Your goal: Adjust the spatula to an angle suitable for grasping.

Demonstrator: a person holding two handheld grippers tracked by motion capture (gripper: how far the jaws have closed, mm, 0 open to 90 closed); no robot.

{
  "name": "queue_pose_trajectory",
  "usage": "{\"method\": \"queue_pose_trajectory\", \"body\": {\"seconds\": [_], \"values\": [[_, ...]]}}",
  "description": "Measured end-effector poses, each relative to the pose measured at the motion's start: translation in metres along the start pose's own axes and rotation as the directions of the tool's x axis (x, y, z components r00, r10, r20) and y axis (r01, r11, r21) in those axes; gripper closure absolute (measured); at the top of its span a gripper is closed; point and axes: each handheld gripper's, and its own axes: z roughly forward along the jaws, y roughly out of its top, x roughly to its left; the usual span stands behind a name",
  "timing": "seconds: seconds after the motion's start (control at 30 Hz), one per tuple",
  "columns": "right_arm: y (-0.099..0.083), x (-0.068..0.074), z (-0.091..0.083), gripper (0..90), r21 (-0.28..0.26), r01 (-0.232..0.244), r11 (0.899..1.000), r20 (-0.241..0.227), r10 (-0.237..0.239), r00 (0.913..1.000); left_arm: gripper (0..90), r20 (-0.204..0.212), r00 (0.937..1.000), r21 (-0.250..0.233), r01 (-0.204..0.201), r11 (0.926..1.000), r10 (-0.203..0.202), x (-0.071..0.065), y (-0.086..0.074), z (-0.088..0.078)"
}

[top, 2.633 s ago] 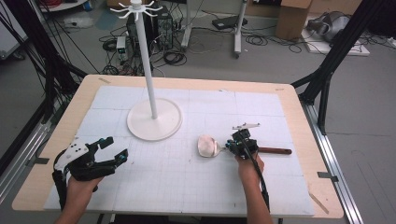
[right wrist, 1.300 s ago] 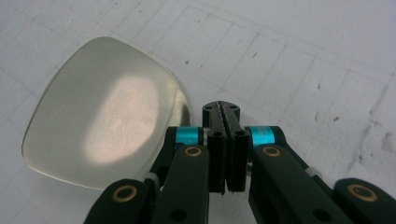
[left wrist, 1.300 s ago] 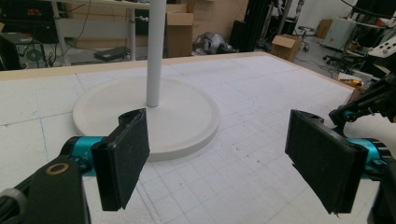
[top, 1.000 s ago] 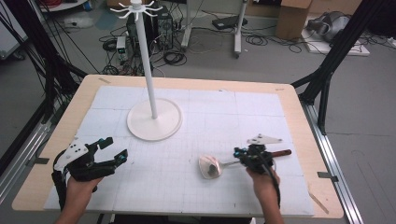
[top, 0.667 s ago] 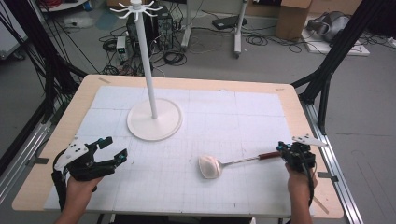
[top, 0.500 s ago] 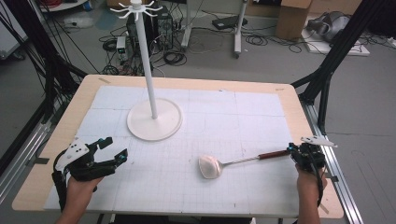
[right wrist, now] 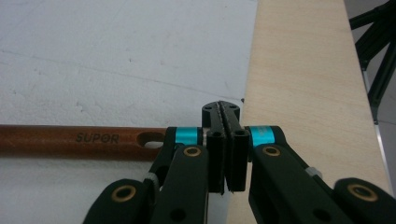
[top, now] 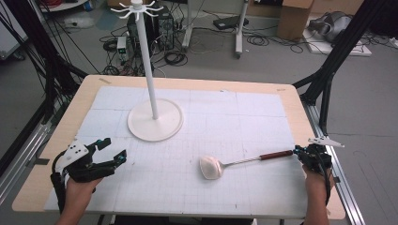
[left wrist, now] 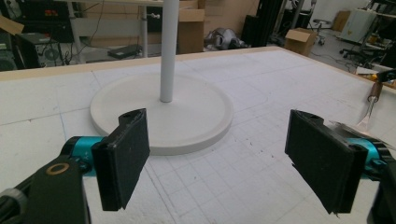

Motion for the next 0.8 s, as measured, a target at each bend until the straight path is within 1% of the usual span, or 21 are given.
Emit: {"method": "queue_pose_trajectory", "body": {"seconds": [0.07, 0.13, 0.17, 0.27, 0.37, 0.43, 0.53, 0.57, 0.67, 0.7, 0.77, 0.8], "values": [[0.0, -0.001, 0.003, 88.8, 0.008, 0.011, 1.0, -0.014, -0.011, 0.9998, 22.1, -0.005, 1.0, 0.004, 0.0, 1.0, 0.001, 0.001, 0.0, 0.0], [0.001, -0.001, 0.006, 89.0, 0.011, 0.018, 1.0, -0.041, -0.018, 0.999, 22.2, -0.006, 1.0, 0.008, 0.002, 1.0, -0.002, 0.001, -0.001, 0.0], [0.001, 0.0, 0.007, 89.1, 0.017, 0.032, 0.999, -0.038, -0.032, 0.9988, 22.2, -0.01, 0.9999, 0.01, 0.006, 0.9999, -0.005, 0.0, -0.002, 0.0], [-0.001, -0.003, 0.007, 89.1, 0.029, 0.026, 0.999, -0.066, -0.024, 0.9976, 22.2, -0.013, 0.9999, 0.014, 0.001, 0.9999, 0.0, 0.0, -0.002, 0.0], [-0.002, -0.002, 0.007, 89.1, 0.023, 0.042, 0.999, -0.085, -0.04, 0.9956, 22.2, -0.015, 0.9999, 0.018, -0.002, 0.9998, 0.002, -0.001, -0.002, 0.001], [-0.002, 0.001, 0.008, 89.1, 0.02, 0.038, 0.999, -0.099, -0.036, 0.9944, 22.2, -0.012, 0.9999, 0.018, 0.002, 0.9998, -0.001, -0.001, -0.003, 0.002], [-0.001, 0.006, 0.009, 89.1, 0.024, 0.066, 0.998, -0.119, -0.062, 0.991, 22.2, -0.015, 0.9999, 0.018, 0.001, 0.9998, -0.001, 0.0, -0.003, 0.002], [0.0, 0.009, 0.009, 89.1, 0.029, 0.069, 0.997, -0.126, -0.065, 0.99, 22.2, -0.014, 0.9999, 0.018, 0.001, 0.9998, 0.0, 0.0, -0.002, 0.002], [0.0, 0.015, 0.01, 89.1, 0.036, 0.112, 0.993, -0.135, -0.107, 0.9851, 22.2, -0.015, 0.9999, 0.018, 0.004, 0.9998, -0.004, 0.001, -0.002, 0.001], [0.0, 0.017, 0.01, 89.1, 0.033, 0.117, 0.993, -0.129, -0.112, 0.9852, 22.2, -0.015, 0.9999, 0.017, 0.006, 0.9998, -0.005, 0.001, -0.002, 0.001], [-0.001, 0.019, 0.01, 89.1, 0.03, 0.114, 0.993, -0.142, -0.109, 0.9839, 22.2, -0.017, 0.9999, 0.018, 0.004, 0.9998, -0.004, 0.001, -0.002, 0.001], [-0.001, 0.02, 0.01, 89.1, 0.026, 0.121, 0.992, -0.146, -0.116, 0.9825, 22.2, -0.017, 0.9998, 0.015, 0.009, 0.9999, -0.008, 0.001, -0.002, 0.002]]}}
